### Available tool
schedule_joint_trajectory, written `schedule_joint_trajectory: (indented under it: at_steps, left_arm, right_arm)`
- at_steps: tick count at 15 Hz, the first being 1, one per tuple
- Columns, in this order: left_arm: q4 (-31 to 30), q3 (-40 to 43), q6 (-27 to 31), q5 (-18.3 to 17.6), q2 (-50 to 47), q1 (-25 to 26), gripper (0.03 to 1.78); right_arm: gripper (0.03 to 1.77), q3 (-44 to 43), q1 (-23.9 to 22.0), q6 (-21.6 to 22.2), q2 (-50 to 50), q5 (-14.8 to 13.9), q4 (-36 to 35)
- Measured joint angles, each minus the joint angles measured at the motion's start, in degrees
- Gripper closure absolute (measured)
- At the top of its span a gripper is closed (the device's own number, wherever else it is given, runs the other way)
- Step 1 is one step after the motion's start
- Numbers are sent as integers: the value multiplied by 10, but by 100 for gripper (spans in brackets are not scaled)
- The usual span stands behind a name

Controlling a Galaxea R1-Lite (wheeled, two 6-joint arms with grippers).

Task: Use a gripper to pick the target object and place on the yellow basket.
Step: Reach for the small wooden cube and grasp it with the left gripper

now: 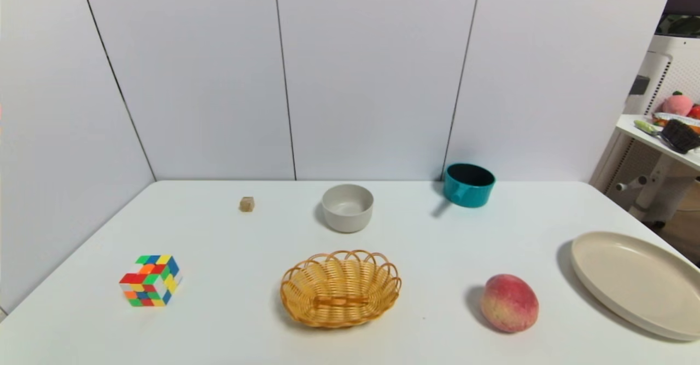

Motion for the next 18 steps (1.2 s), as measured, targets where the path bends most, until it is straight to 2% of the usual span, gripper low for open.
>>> schedule_joint_trajectory:
  at_steps: [14,16,18]
  left_arm:
    - [1,-3,-4,2,6,1,12]
    - [1,-37,-10,2,47,2,12]
    - [3,-111,-21,2,132,1,12]
  right_arm:
    - [10,0,0,0,0,0,0]
    - [11,0,0,0,0,0,0]
    - [10,0,0,0,0,0,0]
